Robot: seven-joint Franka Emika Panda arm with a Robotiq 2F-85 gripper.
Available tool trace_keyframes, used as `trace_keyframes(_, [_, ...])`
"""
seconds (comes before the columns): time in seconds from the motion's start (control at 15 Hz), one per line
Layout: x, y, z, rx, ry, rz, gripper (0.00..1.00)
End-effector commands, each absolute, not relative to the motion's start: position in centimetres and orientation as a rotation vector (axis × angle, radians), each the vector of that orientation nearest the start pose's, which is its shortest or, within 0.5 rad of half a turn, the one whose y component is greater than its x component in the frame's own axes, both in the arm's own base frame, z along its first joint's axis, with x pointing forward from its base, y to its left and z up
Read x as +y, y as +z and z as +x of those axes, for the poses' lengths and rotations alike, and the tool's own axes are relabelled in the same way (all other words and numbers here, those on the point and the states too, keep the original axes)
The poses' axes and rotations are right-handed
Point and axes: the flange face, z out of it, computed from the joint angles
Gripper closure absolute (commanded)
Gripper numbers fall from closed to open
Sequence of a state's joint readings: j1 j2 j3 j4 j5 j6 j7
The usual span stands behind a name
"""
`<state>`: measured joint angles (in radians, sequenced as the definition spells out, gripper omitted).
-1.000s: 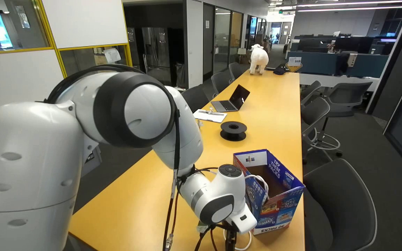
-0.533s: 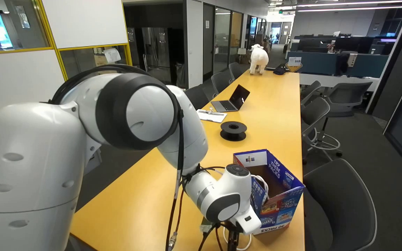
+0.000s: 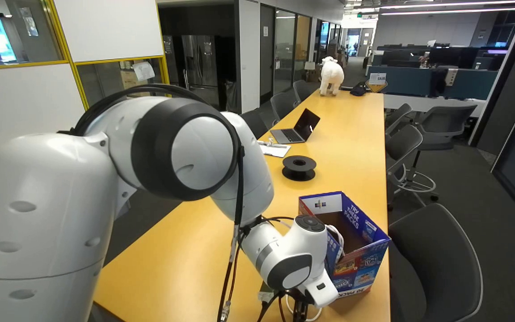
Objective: Put the ropes in the carton box
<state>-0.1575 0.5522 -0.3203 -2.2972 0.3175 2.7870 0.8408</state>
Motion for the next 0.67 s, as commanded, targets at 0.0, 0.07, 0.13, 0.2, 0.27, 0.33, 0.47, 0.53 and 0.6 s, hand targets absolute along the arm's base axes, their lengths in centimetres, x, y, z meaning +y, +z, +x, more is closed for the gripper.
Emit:
trace_keyframes(0.0, [-26.26,12.08,44.55,2.252,0.004,-2.255,0.0])
trace_keyframes(0.07, [-26.23,12.07,44.54,2.251,0.003,-2.254,0.0])
trace_keyframes(0.13, [-26.21,12.03,44.53,2.248,0.002,-2.257,0.01])
trace_keyframes(0.2, [-26.19,12.0,44.52,2.242,0.004,-2.26,0.26])
trace_keyframes(0.27, [-26.15,11.96,44.53,2.242,0.005,-2.264,0.26])
trace_keyframes(0.33, [-26.09,11.94,44.54,2.237,0.007,-2.267,0.3])
trace_keyframes(0.47, [-26.04,11.95,44.57,2.231,0.007,-2.274,0.47])
trace_keyframes(0.53, [-26.03,12.02,44.64,2.228,0.004,-2.275,0.57])
trace_keyframes(0.6, [-26.04,12.15,44.78,2.224,-0.001,-2.277,0.63])
